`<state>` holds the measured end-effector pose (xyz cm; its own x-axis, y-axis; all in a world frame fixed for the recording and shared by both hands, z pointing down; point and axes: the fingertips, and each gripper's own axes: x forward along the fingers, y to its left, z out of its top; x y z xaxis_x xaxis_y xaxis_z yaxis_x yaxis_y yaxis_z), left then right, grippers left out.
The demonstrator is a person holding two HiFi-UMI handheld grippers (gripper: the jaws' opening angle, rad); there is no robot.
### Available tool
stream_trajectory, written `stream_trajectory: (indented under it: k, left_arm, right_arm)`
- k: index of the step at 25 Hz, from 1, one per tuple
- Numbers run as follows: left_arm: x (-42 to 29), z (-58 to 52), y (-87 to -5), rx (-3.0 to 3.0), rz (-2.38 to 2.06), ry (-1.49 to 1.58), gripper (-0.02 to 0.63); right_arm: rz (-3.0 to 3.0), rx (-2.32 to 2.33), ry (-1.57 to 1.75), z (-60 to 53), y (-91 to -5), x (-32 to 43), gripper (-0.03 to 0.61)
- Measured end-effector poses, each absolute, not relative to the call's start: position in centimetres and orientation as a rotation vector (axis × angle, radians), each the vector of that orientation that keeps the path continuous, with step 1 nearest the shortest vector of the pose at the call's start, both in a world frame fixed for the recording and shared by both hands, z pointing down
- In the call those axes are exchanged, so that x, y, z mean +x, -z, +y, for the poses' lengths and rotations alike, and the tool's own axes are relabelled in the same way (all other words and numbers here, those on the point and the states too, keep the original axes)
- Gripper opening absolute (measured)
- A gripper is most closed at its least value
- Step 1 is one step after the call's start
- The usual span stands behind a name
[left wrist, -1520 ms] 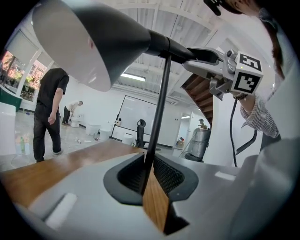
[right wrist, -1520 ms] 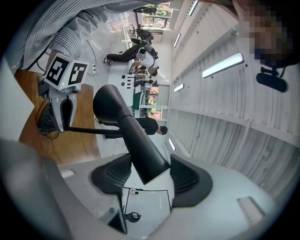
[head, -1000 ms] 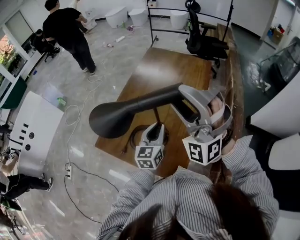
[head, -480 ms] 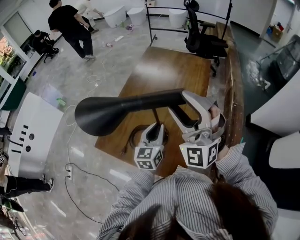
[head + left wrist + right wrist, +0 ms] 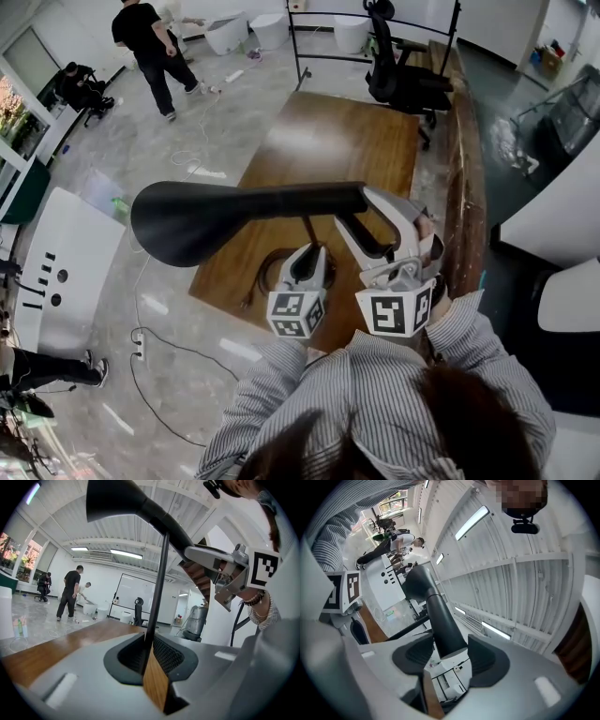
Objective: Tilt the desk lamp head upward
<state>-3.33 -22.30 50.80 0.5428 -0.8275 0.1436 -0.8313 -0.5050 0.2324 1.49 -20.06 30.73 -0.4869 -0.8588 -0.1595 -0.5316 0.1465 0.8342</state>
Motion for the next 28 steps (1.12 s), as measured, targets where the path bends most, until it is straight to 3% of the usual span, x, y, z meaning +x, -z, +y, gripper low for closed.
stream_trajectory:
  k: [28]
  left_arm:
    - [-3.2, -22.6, -50.6, 2.514, -1.362, -0.034, 0.041]
  right_arm:
    - [-2.27, 1.408, 0.959, -20.2, -34.4, 0.5, 0.184]
